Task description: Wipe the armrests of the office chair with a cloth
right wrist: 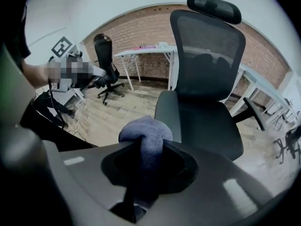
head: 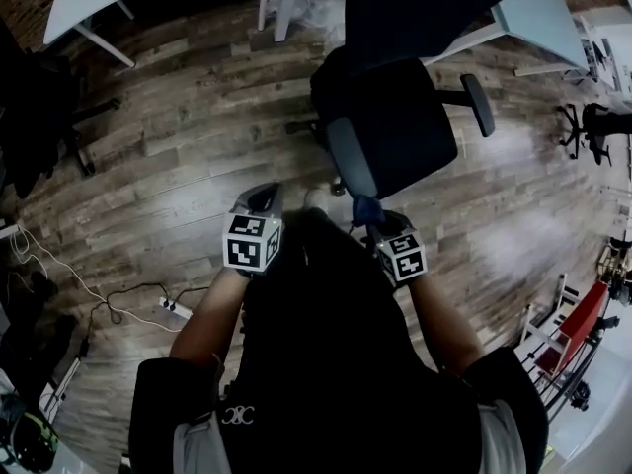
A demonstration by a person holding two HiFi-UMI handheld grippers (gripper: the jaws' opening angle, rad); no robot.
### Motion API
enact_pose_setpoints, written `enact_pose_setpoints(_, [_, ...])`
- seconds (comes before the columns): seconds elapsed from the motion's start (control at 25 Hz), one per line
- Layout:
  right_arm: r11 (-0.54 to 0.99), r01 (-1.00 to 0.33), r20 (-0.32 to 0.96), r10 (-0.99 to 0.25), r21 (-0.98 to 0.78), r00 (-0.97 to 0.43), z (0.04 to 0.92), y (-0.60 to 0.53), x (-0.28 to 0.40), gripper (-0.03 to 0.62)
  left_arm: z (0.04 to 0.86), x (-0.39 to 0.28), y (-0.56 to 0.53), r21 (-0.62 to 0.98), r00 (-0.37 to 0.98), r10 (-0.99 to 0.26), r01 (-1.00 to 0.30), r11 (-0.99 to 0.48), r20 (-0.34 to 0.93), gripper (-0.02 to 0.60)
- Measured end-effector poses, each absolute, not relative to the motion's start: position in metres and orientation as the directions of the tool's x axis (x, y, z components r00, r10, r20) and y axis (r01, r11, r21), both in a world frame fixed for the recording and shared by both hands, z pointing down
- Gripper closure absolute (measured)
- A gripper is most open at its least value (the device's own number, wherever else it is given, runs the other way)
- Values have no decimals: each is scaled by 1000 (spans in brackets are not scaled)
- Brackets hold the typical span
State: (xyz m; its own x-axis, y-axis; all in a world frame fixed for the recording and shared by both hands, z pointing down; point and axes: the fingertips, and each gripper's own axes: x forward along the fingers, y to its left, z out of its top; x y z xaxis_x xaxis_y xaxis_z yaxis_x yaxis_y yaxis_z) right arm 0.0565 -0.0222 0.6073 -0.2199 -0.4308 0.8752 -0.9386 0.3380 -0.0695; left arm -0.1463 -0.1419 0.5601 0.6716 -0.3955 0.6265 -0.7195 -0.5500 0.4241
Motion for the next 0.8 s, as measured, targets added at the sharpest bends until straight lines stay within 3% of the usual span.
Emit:
enact_pose_setpoints(0.28, [292, -949, 914, -340, -119, -219, 654, 5, 52, 508, 566, -141, -129, 424, 678, -360, -703, -571, 641, 577])
enact_pose_setpoints(0.8, [252, -965, 943, -299, -68, -145, 681, -24, 53, 509, 565, -164, -137, 425, 654, -393, -737, -527, 647, 577])
